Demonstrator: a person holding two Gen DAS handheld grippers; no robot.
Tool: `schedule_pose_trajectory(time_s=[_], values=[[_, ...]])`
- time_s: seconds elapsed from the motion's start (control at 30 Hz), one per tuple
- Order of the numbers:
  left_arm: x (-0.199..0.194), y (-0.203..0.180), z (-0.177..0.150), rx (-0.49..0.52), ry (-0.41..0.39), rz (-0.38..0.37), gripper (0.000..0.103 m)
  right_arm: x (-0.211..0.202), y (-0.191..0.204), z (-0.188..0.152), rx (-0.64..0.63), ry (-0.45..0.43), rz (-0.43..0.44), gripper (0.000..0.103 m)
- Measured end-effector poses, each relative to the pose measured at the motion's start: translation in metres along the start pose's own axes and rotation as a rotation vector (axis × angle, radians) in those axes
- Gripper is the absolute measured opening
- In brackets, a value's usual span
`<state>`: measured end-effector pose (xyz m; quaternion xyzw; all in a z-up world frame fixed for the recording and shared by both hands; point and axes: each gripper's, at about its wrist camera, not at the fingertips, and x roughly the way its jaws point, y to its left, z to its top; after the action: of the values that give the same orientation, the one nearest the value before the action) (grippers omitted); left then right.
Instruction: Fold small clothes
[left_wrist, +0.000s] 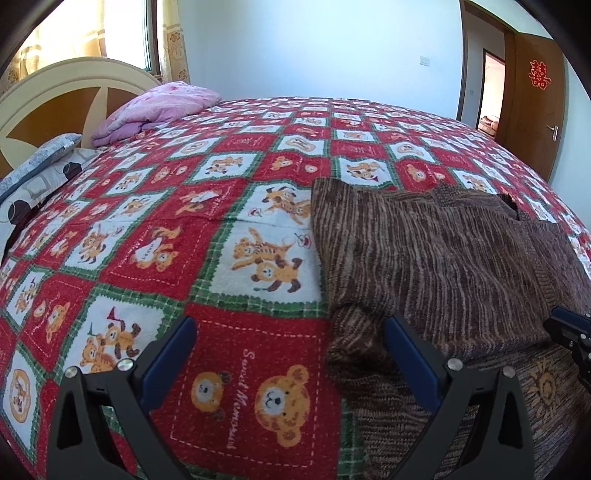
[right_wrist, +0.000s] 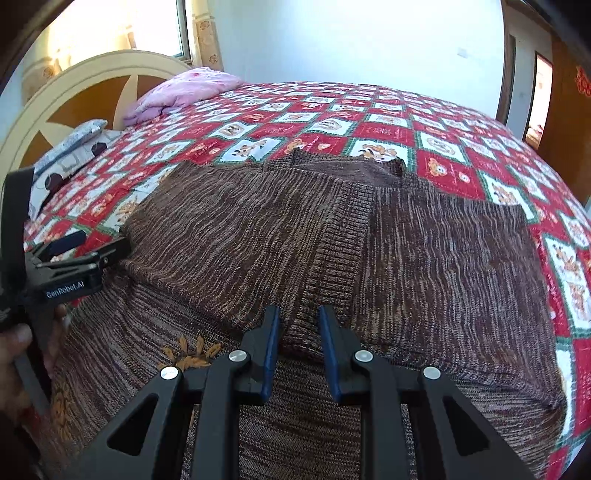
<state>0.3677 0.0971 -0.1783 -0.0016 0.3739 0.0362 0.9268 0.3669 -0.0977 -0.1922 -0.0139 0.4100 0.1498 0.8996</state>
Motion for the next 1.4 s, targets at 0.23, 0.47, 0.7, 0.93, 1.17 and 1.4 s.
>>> schedule_pose_trajectory(time_s=[0.23,0.47,0.7,0.93,1.17,1.4], values=[[-0.002,-0.003,0.000,0.019,-0.003,0.027,0.103,-0.001,-0.002,-0.002,0.012,-0.002,0.017,0.023],[0.000,-0.001,0.000,0.012,0.002,0.021,0.103,-0.023,-0.036,-0.007,0.152,-0.074,0.122,0.024],[0.000,-0.003,-0.001,0.008,-0.001,0.019,0.103,-0.021,-0.040,-0.002,0.179,-0.065,0.171,0.024],[0.000,0.000,-0.001,-0.006,-0.001,0.013,0.103,-0.013,-0.019,-0.002,0.122,-0.002,0.150,0.004],[0.003,0.000,0.000,-0.006,0.015,0.012,0.103,-0.018,-0.010,-0.011,0.013,-0.002,0.124,0.005],[0.002,0.003,-0.001,-0.020,0.006,0.003,0.103,-0.031,-0.088,0.034,0.110,-0.053,-0.072,0.036]])
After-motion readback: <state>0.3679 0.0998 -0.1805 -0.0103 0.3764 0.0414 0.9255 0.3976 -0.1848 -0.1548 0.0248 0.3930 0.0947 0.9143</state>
